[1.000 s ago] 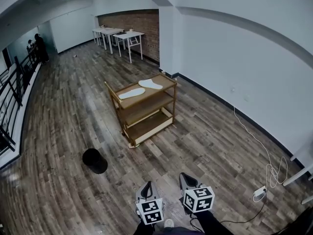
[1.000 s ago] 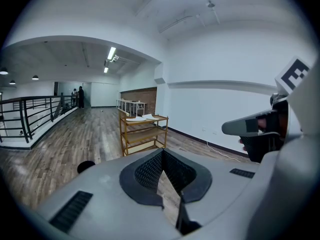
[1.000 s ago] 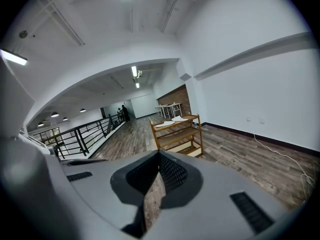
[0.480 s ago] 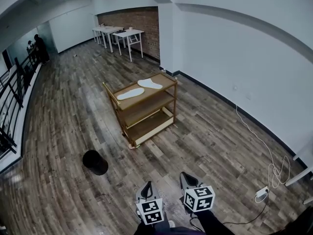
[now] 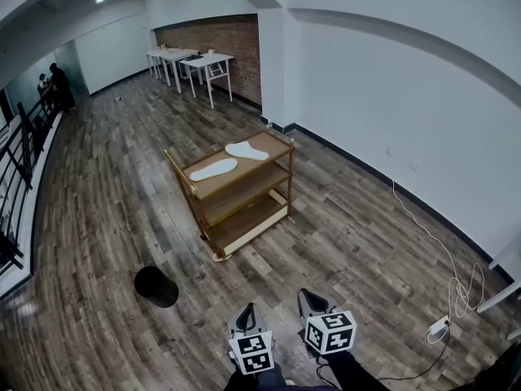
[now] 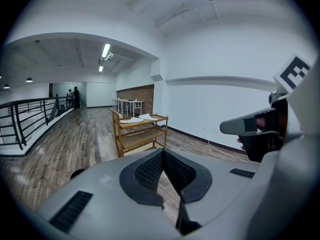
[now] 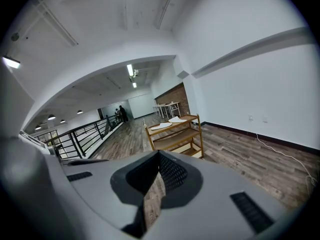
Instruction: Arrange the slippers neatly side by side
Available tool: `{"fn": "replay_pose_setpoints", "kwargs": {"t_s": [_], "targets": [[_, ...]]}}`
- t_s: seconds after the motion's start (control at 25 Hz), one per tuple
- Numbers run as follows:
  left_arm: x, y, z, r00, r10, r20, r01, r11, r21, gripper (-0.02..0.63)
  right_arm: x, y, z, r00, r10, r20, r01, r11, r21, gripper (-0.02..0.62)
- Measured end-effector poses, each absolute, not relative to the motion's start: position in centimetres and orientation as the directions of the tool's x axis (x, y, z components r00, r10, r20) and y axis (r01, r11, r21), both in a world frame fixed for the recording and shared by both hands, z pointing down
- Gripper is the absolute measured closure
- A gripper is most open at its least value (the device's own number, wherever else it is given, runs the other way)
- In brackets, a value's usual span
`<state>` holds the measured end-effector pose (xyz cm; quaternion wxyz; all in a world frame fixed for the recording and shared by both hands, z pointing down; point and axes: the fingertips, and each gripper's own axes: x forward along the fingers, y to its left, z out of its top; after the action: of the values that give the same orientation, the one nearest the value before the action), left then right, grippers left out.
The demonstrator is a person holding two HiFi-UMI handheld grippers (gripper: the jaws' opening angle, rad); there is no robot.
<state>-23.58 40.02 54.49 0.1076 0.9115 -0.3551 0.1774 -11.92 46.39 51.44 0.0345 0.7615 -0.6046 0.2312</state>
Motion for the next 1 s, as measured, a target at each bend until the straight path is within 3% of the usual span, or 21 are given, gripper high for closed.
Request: {"fn": "replay_pose_setpoints", "kwargs": {"t_s": [0.52,1.0], "targets": [[-20.7,29.5,54.6,0.716,-0.576,0.395,-0.654,-0.752,0.087,0.604,-9.3,36.2,51.5,0.198,-0.892,0.406,-0.929,-0.303,-0.213,0.597],[-19.0,26.8,56.7,0.731,-0.532,0.427,-0.63,-0.767,0.124,0.604,-7.1,33.9,52.3,0.26,-0.867,0.426,-0.907,-0.371,-0.201,0.597]]}}
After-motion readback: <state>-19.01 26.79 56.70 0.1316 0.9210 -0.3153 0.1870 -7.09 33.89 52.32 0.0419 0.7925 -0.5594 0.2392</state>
